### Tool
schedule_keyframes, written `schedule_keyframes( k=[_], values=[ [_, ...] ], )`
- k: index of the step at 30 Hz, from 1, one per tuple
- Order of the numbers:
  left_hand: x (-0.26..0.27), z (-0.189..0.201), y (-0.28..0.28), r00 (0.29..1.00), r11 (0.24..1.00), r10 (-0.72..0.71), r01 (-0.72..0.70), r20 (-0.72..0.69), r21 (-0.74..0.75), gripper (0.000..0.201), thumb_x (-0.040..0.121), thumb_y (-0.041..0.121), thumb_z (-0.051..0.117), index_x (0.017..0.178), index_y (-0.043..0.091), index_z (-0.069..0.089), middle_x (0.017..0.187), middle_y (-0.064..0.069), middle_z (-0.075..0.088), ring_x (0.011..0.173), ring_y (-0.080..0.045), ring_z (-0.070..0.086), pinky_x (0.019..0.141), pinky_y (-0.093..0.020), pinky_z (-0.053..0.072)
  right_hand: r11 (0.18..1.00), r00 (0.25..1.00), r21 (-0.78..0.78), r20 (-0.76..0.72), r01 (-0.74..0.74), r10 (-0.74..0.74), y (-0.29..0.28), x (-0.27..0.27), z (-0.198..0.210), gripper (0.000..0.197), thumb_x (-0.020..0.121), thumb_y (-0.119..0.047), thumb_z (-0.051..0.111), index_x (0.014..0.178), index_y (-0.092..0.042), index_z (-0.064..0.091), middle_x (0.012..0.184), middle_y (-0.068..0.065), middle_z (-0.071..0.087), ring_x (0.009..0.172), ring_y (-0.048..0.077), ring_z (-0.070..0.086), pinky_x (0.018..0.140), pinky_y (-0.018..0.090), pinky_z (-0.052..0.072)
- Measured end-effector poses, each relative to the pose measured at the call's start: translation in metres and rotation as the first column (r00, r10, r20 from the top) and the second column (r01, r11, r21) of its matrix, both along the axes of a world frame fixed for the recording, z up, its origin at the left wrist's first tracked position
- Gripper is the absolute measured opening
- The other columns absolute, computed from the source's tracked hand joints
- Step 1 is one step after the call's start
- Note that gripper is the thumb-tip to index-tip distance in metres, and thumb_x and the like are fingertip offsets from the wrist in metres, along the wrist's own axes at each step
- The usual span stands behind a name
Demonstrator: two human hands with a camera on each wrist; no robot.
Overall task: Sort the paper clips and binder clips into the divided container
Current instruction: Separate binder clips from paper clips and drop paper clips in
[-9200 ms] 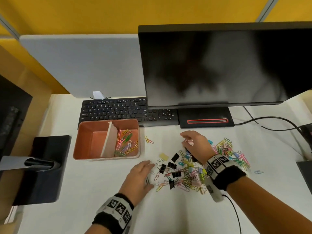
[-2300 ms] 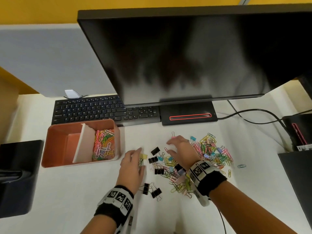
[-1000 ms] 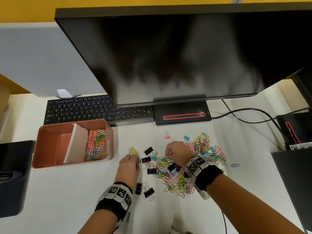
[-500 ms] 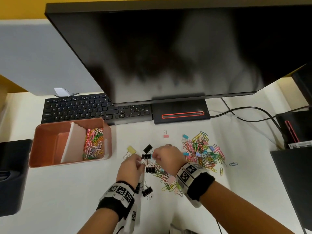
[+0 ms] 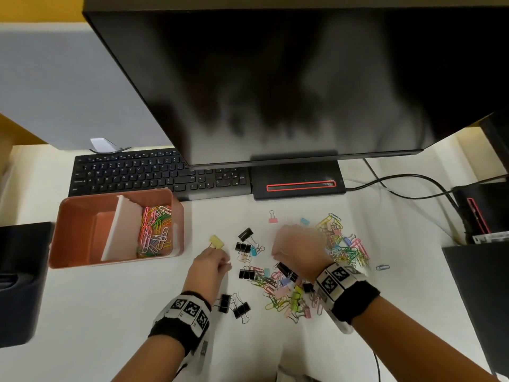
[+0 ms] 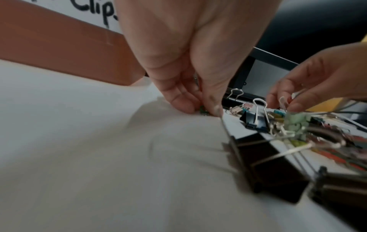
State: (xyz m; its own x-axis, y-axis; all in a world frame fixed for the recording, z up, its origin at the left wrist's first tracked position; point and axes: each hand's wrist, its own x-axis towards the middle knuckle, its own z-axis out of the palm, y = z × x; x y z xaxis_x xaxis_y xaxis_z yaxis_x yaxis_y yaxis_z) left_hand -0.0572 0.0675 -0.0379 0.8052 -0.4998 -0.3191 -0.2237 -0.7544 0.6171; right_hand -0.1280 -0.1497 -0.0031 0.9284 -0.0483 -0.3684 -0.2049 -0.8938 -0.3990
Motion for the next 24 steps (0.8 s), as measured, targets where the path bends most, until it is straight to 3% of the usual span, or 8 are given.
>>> schedule_keyframes(
  k=[3, 6, 10, 13, 17, 20, 22, 24],
  values=[
    [-0.002, -0.006, 0.002, 0.997, 0.998, -0.056, 0.055, 0.058, 0.031, 0.01, 0.081, 0.001, 0.059, 0.078, 0.009, 0.063, 0.082, -0.001, 0.055, 0.081, -0.02, 0.05, 0.068, -0.024, 0.037, 0.998, 0.999, -0.023, -0.017, -0.05, 0.05, 0.008, -0.001, -0.01, 0.015, 0.088, -0.018, 0.054, 0.09, -0.018, 0.069, 0.12, -0.003, 0.055, 0.105, 0.016, 0.056, 0.095, 0.036, 0.04],
    [-0.007, -0.006, -0.001, 0.988, 0.982, -0.128, 0.115, 0.081, 0.149, 0.022, 0.078, -0.007, 0.047, 0.08, 0.012, 0.056, 0.09, -0.002, 0.049, 0.087, -0.02, 0.044, 0.07, -0.024, 0.039, 0.999, 0.999, -0.042, -0.012, -0.035, 0.034, 0.009, 0.003, -0.019, 0.015, 0.088, -0.006, 0.051, 0.091, -0.011, 0.065, 0.102, 0.004, 0.061, 0.09, 0.02, 0.06, 0.079, 0.027, 0.048],
    [-0.008, -0.003, -0.002, 0.964, 0.944, -0.254, 0.228, 0.084, 0.239, 0.033, 0.074, -0.013, 0.042, 0.088, 0.016, 0.048, 0.094, 0.0, 0.045, 0.087, -0.017, 0.039, 0.066, -0.02, 0.031, 0.999, 0.998, -0.011, -0.042, -0.046, 0.046, 0.008, 0.012, -0.018, 0.021, 0.092, -0.007, 0.044, 0.1, -0.014, 0.062, 0.101, 0.004, 0.066, 0.092, 0.021, 0.06, 0.092, 0.034, 0.044],
    [0.001, 0.005, 0.001, 0.97, 0.964, -0.243, 0.242, -0.008, 0.115, 0.02, 0.087, 0.0, 0.043, 0.085, 0.019, 0.048, 0.088, 0.003, 0.05, 0.084, -0.016, 0.045, 0.066, -0.02, 0.033, 0.998, 0.998, 0.06, -0.057, -0.03, 0.034, 0.005, 0.013, -0.007, 0.022, 0.094, -0.013, 0.042, 0.101, -0.016, 0.063, 0.104, -0.001, 0.067, 0.096, 0.016, 0.059, 0.1, 0.035, 0.037],
    [-0.003, 0.023, 0.007, 0.904, 0.904, -0.42, 0.41, -0.079, -0.121, 0.018, 0.09, 0.02, 0.054, 0.106, 0.018, 0.063, 0.097, 0.001, 0.061, 0.088, -0.009, 0.055, 0.081, -0.018, 0.043, 0.963, 0.986, 0.247, 0.091, 0.111, -0.137, -0.003, -0.001, 0.005, 0.02, 0.091, -0.012, 0.054, 0.108, -0.016, 0.065, 0.101, -0.001, 0.068, 0.089, 0.01, 0.062, 0.087, 0.025, 0.051],
    [-0.023, 0.023, 0.0, 0.81, 0.82, -0.573, 0.567, -0.124, -0.079, 0.028, 0.091, 0.023, 0.052, 0.119, 0.021, 0.059, 0.103, 0.001, 0.059, 0.093, -0.01, 0.055, 0.085, -0.015, 0.038, 0.958, 0.995, 0.278, 0.041, 0.074, -0.088, -0.002, -0.015, 0.016, 0.018, 0.091, -0.011, 0.054, 0.103, -0.009, 0.067, 0.1, 0.005, 0.068, 0.088, 0.016, 0.064, 0.083, 0.029, 0.054],
    [-0.032, 0.016, -0.003, 0.818, 0.825, -0.562, 0.566, -0.124, -0.007, 0.038, 0.093, 0.022, 0.048, 0.131, 0.025, 0.047, 0.1, 0.005, 0.055, 0.097, -0.013, 0.054, 0.083, -0.014, 0.035, 0.961, 1.0, 0.278, -0.022, 0.012, -0.006, 0.002, -0.025, 0.019, 0.018, 0.091, -0.013, 0.052, 0.091, -0.002, 0.066, 0.091, 0.014, 0.068, 0.082, 0.024, 0.064, 0.077, 0.034, 0.054],
    [-0.033, 0.011, -0.005, 0.872, 0.877, -0.474, 0.48, -0.124, 0.02, 0.043, 0.093, 0.019, 0.046, 0.136, 0.026, 0.04, 0.1, 0.003, 0.053, 0.097, -0.015, 0.054, 0.084, -0.016, 0.037, 0.948, 0.996, 0.319, -0.082, 0.001, 0.027, 0.008, -0.038, 0.017, 0.017, 0.09, -0.016, 0.055, 0.087, -0.004, 0.066, 0.086, 0.009, 0.067, 0.077, 0.018, 0.063, 0.073, 0.025, 0.053]
  ],
)
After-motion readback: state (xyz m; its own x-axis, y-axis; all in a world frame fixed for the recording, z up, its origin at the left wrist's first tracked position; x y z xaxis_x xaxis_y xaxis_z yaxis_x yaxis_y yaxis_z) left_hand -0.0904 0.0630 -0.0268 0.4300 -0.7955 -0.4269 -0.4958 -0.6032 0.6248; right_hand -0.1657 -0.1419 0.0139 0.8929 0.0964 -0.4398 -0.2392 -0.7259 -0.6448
